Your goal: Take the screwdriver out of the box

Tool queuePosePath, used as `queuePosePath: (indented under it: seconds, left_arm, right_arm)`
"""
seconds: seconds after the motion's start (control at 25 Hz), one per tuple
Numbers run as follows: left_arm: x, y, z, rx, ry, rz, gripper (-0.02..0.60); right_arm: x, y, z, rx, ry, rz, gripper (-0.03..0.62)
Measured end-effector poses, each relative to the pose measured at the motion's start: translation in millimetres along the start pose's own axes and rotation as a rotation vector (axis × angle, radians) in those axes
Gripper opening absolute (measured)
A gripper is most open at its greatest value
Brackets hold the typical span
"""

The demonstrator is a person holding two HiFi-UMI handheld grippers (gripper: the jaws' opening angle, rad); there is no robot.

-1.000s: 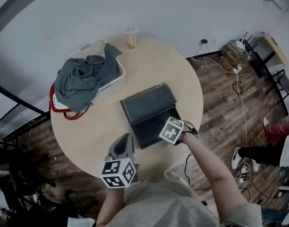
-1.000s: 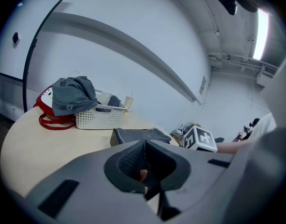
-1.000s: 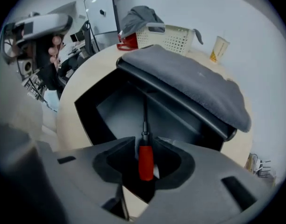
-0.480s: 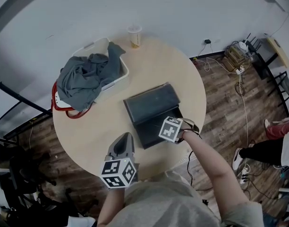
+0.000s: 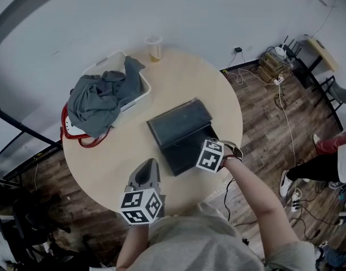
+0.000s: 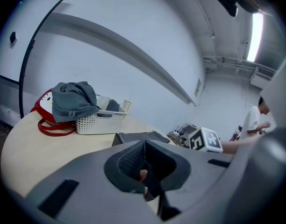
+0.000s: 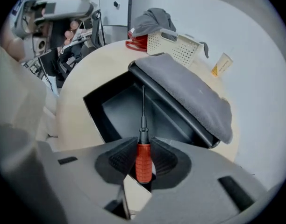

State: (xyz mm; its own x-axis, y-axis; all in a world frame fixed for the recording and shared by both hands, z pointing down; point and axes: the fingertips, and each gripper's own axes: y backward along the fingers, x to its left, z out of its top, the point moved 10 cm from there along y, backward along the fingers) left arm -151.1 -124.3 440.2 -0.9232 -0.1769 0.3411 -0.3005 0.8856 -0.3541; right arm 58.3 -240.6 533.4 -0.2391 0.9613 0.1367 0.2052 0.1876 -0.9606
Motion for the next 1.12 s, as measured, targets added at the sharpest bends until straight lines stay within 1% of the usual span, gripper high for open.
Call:
queuePosePath:
  seconds: [0.12, 0.24, 0.44, 0.6, 0.8, 0.96, 1.12]
  left_arm:
    - [1, 4, 0, -0.002, -0.008, -0.023, 0.004]
    - [-1, 8, 0, -0.011, -0.015, -0.038, 0.004]
    - [-6, 17, -4, -0.013, -0.012, -0.040, 0.003]
    - [-15, 24, -4, -0.031, -0.015, -0.028, 0.005]
    - [-36, 41, -11, -0.059, -0.002, 0.014, 0.004]
    - [-61, 59, -23, -0.074, 0.012, 0.052, 0.003]
    - [-93, 81, -41, -0.082, 0.015, 0.078, 0.004]
  right_arm:
    - [4, 13, 1, -0.044, -0.010, -0.043, 0.078]
    - [10, 23, 1, -0.066, -0.009, -0.085, 0.078]
    - [22, 36, -4, -0.084, -0.011, -0.097, 0.078]
    - [25, 48, -9, -0.140, -0.036, -0.128, 0.078]
    - [39, 77, -17, -0.279, -0.090, -0.186, 0.078]
    - [60, 108, -28, -0.434, -0.159, -0.214, 0.078]
    - [84, 138, -48, -0.613, -0.266, -0.228, 0.078]
